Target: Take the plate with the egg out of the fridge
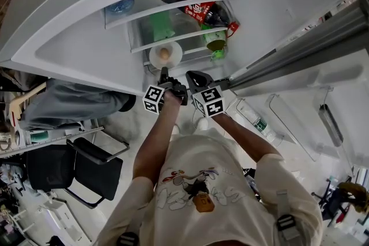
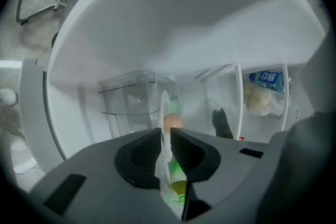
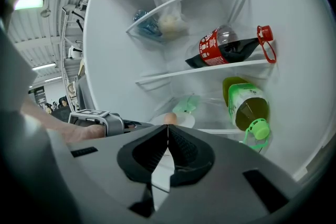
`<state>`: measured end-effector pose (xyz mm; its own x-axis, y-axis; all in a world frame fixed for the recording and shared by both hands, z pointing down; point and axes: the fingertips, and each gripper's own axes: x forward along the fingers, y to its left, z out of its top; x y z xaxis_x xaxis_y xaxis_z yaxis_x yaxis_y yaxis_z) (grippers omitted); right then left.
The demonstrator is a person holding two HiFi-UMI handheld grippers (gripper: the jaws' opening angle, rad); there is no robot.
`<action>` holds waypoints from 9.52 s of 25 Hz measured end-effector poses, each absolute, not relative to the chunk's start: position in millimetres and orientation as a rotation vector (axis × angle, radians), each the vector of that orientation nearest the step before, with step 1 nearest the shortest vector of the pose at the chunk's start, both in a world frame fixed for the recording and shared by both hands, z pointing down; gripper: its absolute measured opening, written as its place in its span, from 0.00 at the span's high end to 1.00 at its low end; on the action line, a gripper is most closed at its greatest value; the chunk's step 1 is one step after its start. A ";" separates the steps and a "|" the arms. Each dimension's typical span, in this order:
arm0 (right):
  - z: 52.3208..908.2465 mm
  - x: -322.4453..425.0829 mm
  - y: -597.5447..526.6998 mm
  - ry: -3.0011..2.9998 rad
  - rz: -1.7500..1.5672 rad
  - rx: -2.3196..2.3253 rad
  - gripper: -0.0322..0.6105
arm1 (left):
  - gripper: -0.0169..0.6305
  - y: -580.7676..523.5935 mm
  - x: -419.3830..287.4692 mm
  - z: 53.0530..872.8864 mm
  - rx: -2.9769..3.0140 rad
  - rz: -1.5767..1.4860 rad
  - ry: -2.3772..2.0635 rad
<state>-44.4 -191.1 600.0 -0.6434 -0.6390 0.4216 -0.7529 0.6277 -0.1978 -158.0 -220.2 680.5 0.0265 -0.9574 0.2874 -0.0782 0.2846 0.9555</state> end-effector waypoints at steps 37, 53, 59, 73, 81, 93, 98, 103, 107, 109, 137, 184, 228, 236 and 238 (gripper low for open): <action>596.1 -38.8 -202.4 -2.529 0.530 1.169 0.94 | 0.95 -243.8 -159.9 697.4 1.005 -0.930 -1.310; 590.0 -44.9 -193.4 -2.547 0.515 1.176 0.94 | 0.95 -230.6 -148.6 680.6 0.997 -0.919 -1.282; 586.2 -36.9 -185.3 -2.545 0.511 1.195 0.94 | 0.95 -222.1 -141.4 661.6 1.008 -0.918 -1.265; 571.0 -9.3 -187.9 -2.550 0.480 1.282 0.94 | 0.95 -205.2 -130.7 621.1 1.030 -0.908 -1.233; 563.8 -6.9 -186.3 -2.562 0.426 1.280 0.94 | 0.95 -196.6 -130.4 600.1 1.040 -0.908 -1.225; 547.5 -2.9 -178.7 -2.589 0.386 1.288 0.94 | 0.95 -181.5 -120.4 576.7 1.037 -0.891 -1.184; 539.0 7.1 -169.6 -2.598 0.368 1.312 0.94 | 0.95 -175.3 -116.1 569.9 1.054 -0.878 -1.168; 532.8 17.3 -165.1 -2.591 0.360 1.347 0.94 | 0.95 -166.3 -115.3 570.1 1.070 -0.845 -1.158; 526.8 17.4 -158.6 -2.604 0.369 1.353 0.94 | 0.95 -157.5 -118.2 564.1 1.083 -0.830 -1.150; 522.2 20.9 -155.4 -2.608 0.362 1.361 0.94 | 0.95 -152.4 -114.7 560.1 1.088 -0.823 -1.135; 480.9 18.4 -119.3 -2.681 0.346 1.364 0.94 | 0.95 -105.8 -114.6 530.2 1.109 -0.781 -1.018; 435.6 7.0 -78.0 -2.780 0.323 1.352 0.94 | 0.95 -61.9 -115.1 493.3 1.123 -0.757 -0.932; 412.2 9.3 -46.0 -2.810 0.345 1.382 0.94 | 0.95 -37.8 -108.0 468.1 1.159 -0.713 -0.900; 411.6 12.0 -45.3 -2.786 0.318 1.378 0.94 | 0.95 -36.6 -100.2 465.6 1.178 -0.695 -0.883; 411.9 12.7 -44.2 -2.785 0.321 1.378 0.94 | 0.95 -35.9 -99.4 465.8 1.177 -0.692 -0.883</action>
